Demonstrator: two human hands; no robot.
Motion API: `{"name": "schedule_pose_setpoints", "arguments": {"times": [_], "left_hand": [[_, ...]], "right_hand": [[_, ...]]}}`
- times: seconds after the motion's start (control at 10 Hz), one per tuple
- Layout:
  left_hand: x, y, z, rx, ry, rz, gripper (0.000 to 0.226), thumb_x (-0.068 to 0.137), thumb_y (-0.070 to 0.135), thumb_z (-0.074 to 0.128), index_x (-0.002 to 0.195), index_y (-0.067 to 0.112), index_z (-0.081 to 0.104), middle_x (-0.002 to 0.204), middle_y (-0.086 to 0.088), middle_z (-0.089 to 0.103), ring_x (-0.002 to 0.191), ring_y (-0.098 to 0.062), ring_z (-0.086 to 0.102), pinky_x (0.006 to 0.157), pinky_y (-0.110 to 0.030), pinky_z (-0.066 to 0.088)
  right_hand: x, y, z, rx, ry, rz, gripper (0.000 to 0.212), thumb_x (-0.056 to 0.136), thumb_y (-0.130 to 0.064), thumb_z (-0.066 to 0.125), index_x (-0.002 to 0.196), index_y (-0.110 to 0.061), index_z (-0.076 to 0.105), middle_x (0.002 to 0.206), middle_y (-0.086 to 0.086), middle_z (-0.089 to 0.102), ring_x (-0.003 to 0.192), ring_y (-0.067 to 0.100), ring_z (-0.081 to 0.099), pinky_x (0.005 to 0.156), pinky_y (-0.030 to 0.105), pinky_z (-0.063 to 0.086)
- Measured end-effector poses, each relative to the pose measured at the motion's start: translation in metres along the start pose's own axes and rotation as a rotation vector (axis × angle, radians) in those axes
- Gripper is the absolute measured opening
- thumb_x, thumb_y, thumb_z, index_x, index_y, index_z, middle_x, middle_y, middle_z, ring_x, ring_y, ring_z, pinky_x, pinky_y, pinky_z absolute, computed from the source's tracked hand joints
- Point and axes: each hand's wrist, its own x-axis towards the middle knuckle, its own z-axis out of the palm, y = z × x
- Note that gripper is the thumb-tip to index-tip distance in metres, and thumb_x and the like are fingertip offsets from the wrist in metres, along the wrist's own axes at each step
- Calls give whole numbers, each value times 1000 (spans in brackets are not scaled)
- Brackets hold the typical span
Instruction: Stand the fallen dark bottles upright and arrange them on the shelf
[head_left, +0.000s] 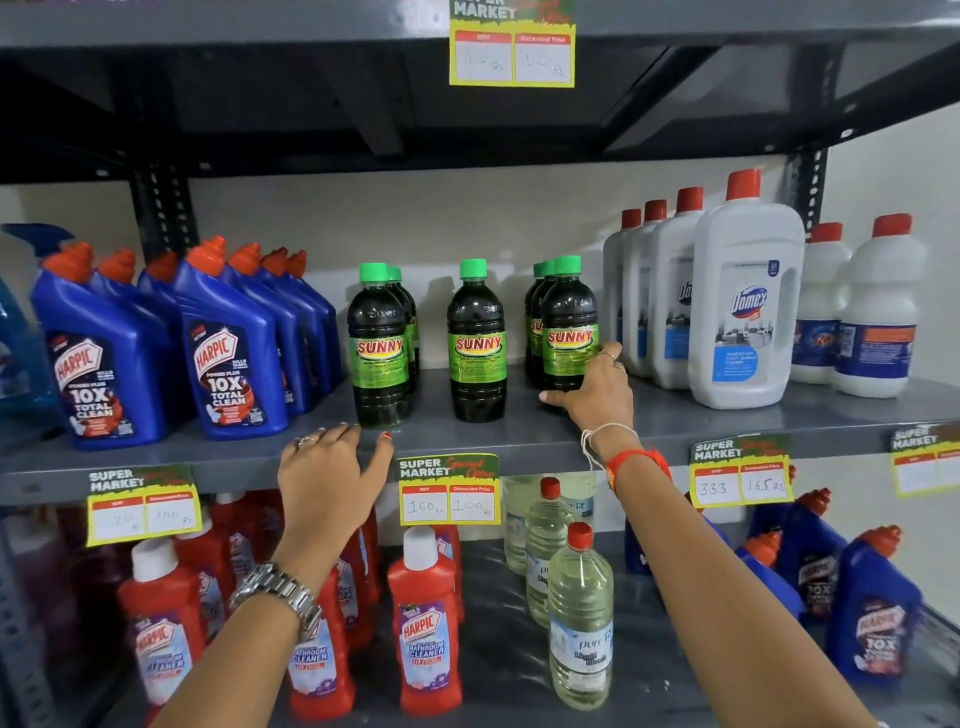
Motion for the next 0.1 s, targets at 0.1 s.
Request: {"name": "schedule_pose_setpoints", "arguments": {"times": [0.1], "left_hand": [[0, 2, 3, -13, -6, -16, 61, 84, 50, 36, 98, 5, 75, 101, -12, 74, 94, -28, 68, 85, -38, 46]], "right_hand": [[-9, 5, 2, 38, 82, -40, 93, 66, -20, 84, 134, 3, 26, 134, 27, 44, 128, 39, 42, 105, 42, 38]]}}
